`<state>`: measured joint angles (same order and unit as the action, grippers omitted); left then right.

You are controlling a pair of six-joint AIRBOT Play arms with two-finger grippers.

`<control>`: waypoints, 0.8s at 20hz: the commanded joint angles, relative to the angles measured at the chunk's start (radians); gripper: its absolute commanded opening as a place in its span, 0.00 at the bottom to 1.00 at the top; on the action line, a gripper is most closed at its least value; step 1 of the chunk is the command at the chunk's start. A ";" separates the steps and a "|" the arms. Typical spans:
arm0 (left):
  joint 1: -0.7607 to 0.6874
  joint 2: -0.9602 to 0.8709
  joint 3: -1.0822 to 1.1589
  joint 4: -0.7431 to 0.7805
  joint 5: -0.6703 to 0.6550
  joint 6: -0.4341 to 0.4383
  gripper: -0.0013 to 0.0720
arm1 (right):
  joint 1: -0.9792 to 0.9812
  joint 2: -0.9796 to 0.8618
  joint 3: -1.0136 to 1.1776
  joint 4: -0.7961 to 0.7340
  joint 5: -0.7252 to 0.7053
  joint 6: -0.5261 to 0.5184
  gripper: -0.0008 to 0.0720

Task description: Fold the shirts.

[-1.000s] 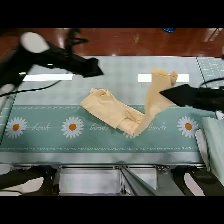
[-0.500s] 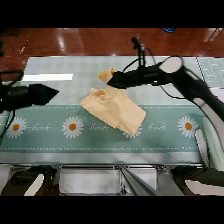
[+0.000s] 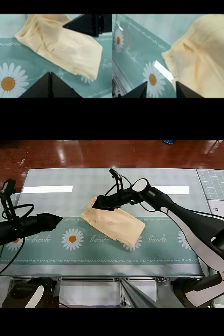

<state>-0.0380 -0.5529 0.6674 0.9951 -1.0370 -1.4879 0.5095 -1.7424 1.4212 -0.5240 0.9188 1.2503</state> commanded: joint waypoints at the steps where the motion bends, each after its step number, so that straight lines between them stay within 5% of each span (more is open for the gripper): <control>1: 0.007 0.003 -0.039 0.011 0.043 0.001 0.05 | -0.049 0.007 0.005 -0.044 0.105 -0.006 0.57; 4: 0.044 0.008 -0.039 0.008 0.041 -0.002 0.05 | -0.201 0.121 0.005 -0.158 0.240 0.074 0.57; 7: 0.056 0.008 -0.039 0.008 0.039 -0.002 0.05 | -0.327 0.320 -0.037 -0.444 0.332 0.190 0.58; 11: 0.056 0.006 -0.039 0.008 0.043 -0.002 0.05 | -0.378 0.682 -0.387 -0.898 0.234 0.495 0.58; 14: 0.056 0.006 -0.039 0.007 0.043 -0.003 0.05 | -0.377 0.893 -0.746 -0.880 0.034 0.683 0.59; 16: 0.056 0.006 -0.039 0.007 0.043 -0.002 0.05 | -0.377 0.944 -0.919 -0.689 -0.106 0.679 0.58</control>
<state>0.0170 -0.5465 0.6292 1.0019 -0.9947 -1.4899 0.1421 -0.9352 0.7628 -1.2945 1.0111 1.8095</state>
